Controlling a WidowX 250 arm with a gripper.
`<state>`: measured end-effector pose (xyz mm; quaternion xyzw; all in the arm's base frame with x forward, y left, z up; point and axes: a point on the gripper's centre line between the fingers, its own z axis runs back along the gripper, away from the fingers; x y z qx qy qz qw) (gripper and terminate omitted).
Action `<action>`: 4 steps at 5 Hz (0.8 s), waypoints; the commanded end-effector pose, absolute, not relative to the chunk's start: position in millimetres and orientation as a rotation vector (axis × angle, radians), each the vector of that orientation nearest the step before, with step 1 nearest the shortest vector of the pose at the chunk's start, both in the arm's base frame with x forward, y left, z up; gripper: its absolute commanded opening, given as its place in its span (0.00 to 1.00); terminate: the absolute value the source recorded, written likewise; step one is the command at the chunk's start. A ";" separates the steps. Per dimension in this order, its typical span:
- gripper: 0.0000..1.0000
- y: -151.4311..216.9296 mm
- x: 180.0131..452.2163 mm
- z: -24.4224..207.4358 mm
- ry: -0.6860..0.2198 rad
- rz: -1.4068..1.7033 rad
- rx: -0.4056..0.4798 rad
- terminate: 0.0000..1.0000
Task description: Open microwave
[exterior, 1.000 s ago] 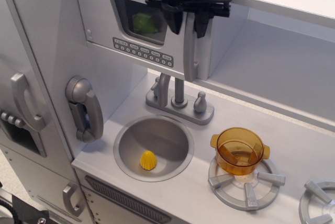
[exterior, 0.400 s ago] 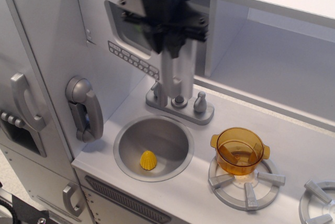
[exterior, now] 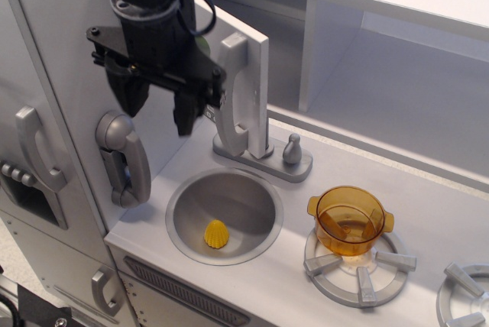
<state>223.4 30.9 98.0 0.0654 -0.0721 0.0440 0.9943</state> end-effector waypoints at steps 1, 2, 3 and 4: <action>1.00 -23.7 234.4 119.0 -0.101 0.042 0.064 0.00; 1.00 -54.1 252.4 113.4 -0.060 0.000 0.015 0.00; 1.00 -75.5 279.6 118.8 -0.076 0.027 -0.042 0.00; 1.00 -87.5 298.2 130.2 -0.059 0.018 -0.100 0.00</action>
